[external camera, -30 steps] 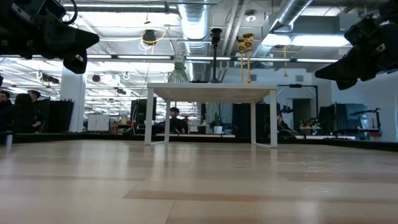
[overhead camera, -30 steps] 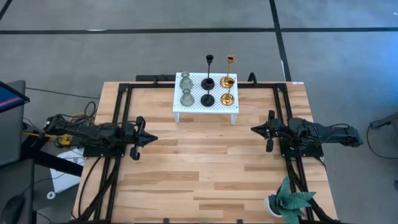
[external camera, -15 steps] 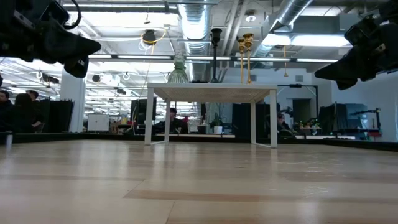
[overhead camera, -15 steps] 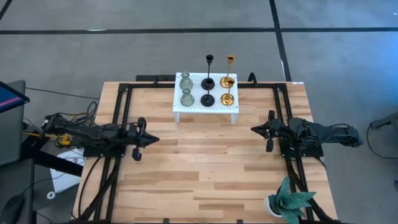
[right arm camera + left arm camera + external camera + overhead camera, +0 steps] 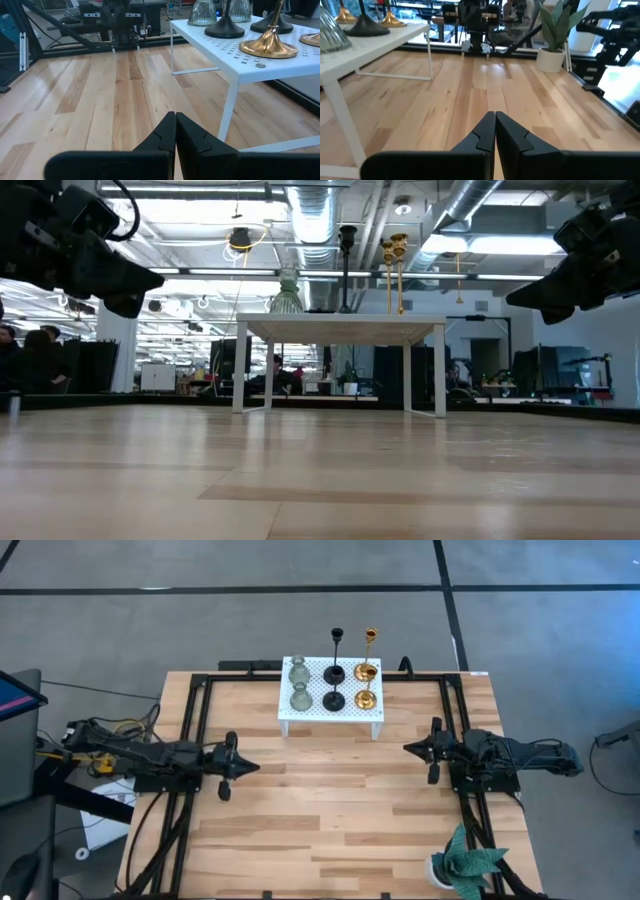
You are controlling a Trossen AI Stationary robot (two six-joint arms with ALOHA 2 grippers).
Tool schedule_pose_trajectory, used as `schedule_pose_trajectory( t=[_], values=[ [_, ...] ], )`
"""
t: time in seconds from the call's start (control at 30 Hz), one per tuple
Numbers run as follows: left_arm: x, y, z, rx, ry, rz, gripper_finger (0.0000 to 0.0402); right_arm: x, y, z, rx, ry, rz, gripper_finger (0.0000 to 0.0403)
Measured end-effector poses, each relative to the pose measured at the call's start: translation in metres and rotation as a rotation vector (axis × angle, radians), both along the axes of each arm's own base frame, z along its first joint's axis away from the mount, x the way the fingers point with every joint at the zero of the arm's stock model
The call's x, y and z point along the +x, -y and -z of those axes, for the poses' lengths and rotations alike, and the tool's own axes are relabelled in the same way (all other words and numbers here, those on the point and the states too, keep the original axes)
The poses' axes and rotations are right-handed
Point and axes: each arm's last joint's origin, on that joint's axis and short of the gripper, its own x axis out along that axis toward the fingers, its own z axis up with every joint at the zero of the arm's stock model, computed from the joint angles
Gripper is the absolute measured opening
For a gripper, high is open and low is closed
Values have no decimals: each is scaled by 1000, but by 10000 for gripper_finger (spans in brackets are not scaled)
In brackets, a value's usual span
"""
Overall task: Pick & Place candle stick holders
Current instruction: Return to Home Position
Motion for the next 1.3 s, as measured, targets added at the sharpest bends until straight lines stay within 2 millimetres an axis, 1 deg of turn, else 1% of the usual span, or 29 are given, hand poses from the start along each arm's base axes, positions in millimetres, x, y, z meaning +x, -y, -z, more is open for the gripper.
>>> schedule_pose_trajectory(
  t=[0.53,1.3],
  values=[
    [6,1,9,23,-100,0,12,0,0,0,0,0,0,0],
    [8,2,11,26,-112,0,12,0,0,0,0,0,0,0]
  ],
)
